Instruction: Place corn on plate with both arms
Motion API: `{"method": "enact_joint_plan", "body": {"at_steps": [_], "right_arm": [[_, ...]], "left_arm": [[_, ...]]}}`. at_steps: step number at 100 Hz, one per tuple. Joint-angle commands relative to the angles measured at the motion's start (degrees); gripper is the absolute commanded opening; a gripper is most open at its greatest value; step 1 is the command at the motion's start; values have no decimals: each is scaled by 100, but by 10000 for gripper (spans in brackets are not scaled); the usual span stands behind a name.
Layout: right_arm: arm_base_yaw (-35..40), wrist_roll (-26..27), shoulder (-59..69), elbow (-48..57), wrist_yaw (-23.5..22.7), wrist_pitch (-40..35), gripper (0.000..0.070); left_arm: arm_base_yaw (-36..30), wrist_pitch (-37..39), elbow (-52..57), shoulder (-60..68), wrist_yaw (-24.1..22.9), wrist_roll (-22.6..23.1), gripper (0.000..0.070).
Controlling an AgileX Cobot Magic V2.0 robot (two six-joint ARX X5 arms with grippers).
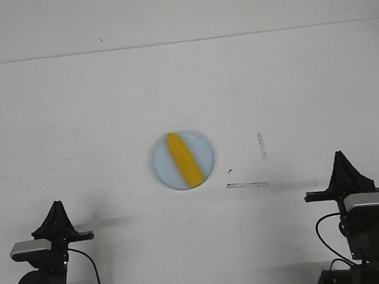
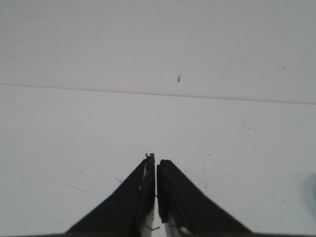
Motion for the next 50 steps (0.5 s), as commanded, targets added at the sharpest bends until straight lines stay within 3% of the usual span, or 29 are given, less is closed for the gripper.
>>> {"method": "enact_joint_plan", "body": {"at_steps": [1, 50], "right_arm": [[0, 68, -15, 9, 9, 59, 15], [678, -138, -1012, -1248, 162, 168, 15]], "left_arm": [[0, 83, -118, -9, -2, -13, 2], [0, 83, -118, -9, -2, -13, 2]]}}
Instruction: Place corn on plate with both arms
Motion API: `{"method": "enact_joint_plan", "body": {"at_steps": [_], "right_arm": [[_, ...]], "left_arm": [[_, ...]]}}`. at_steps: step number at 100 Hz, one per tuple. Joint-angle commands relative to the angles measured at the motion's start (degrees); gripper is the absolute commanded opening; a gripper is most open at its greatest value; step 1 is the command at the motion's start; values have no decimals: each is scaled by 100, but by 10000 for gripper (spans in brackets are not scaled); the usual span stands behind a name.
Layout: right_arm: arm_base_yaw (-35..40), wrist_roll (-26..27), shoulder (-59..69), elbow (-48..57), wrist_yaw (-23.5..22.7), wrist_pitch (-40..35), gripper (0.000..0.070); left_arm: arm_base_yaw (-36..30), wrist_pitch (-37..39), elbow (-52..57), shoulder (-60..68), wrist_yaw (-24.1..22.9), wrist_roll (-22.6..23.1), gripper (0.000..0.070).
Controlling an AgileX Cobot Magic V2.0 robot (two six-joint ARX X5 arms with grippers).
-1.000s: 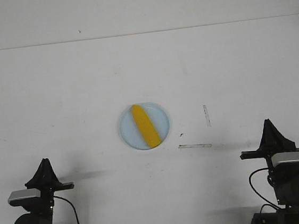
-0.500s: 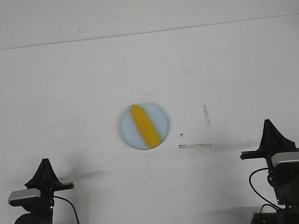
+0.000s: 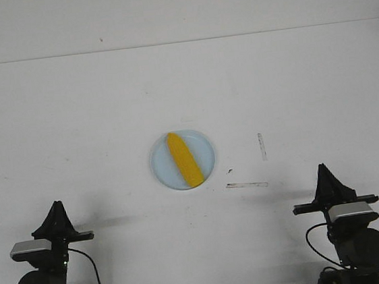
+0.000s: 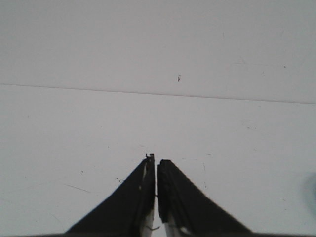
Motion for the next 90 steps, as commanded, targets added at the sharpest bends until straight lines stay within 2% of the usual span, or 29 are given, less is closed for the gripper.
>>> {"method": "enact_joint_plan", "body": {"at_steps": [1, 15, 34, 52, 90], "right_arm": [[101, -44, -146, -111, 122, 76, 15], [212, -44, -409, -374, 262, 96, 15], [212, -11, -498, -675, 184, 125, 14], [212, -2, -498, -927, 111, 522, 15], [212, -4, -498, -925, 118, 439, 14]], "left_arm": [[0, 90, -118, -9, -2, -13, 2], [0, 90, -118, -9, -2, -13, 2], [0, 92, -118, -9, -2, -13, 2], [0, 90, -118, -9, -2, -13, 2], [0, 90, -118, -9, -2, -13, 2]]}}
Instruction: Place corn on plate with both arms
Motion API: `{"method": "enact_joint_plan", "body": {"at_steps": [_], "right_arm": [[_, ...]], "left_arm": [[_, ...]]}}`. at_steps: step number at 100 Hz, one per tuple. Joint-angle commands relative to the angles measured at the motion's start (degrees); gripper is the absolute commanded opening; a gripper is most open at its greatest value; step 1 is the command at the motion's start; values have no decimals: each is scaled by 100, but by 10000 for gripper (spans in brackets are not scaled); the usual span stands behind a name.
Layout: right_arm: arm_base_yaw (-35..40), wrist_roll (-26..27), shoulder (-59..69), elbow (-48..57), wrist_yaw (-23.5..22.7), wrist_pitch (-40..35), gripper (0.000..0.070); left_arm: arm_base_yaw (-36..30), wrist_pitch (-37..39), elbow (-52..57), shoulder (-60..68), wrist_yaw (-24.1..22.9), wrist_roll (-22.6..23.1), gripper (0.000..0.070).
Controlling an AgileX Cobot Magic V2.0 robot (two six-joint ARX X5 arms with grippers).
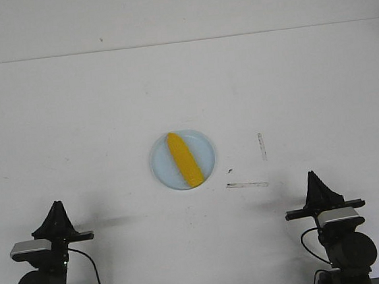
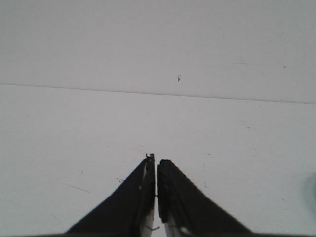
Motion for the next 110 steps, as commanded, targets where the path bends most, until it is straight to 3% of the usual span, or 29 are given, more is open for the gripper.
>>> {"method": "enact_joint_plan", "body": {"at_steps": [1, 110], "right_arm": [[15, 11, -2, -9, 4, 55, 15], [15, 11, -2, -9, -15, 125, 15]], "left_arm": [[0, 92, -118, -9, -4, -13, 2], [0, 92, -118, -9, -4, -11, 2]]}}
